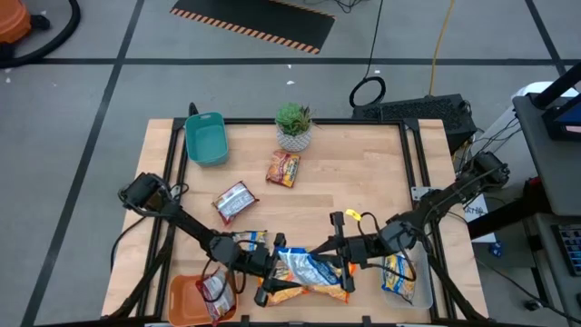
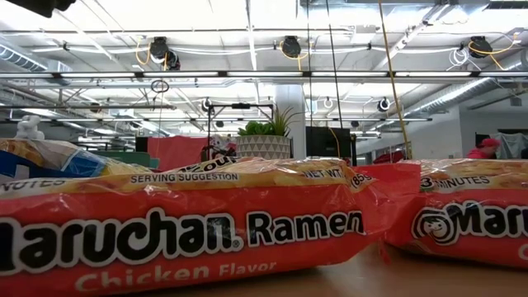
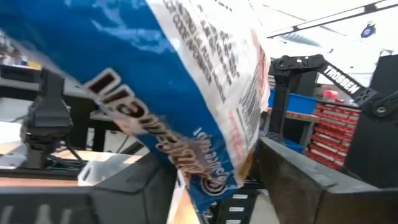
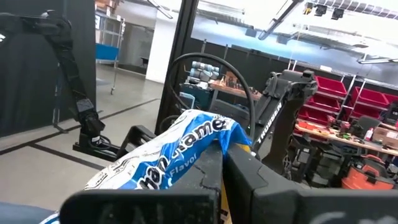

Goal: Sort Maruchan noodles
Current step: Put the top blue noodle pack into the transparent bin

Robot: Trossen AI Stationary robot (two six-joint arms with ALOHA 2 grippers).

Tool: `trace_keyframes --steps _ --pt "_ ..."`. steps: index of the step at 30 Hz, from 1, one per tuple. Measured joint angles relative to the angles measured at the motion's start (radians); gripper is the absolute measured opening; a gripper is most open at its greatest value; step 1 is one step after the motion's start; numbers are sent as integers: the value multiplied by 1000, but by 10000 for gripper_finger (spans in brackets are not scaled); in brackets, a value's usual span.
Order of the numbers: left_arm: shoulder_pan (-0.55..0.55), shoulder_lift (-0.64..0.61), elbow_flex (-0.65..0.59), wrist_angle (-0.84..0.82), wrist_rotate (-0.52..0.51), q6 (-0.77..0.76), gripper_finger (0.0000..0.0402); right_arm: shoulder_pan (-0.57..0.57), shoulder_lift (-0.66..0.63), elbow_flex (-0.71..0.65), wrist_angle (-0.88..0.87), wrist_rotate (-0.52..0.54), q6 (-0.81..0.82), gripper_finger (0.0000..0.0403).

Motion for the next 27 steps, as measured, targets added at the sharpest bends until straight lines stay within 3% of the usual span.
trace_keyframes --steps 7,13,17,21,27 --pt "-4 0 0 0 -16 10 134 3 -1 0 0 -4 -2 0" --pt "-5 0 0 -7 -15 30 125 22 -1 0 4 44 -21 17" --pt "-5 0 1 -31 -20 68 125 52 -33 -1 -35 200 19 56" --pt "-12 0 1 -93 -138 101 124 95 -73 -1 -75 371 63 113" --pt "-20 0 1 -156 -272 197 124 142 -149 -1 -244 446 311 193"
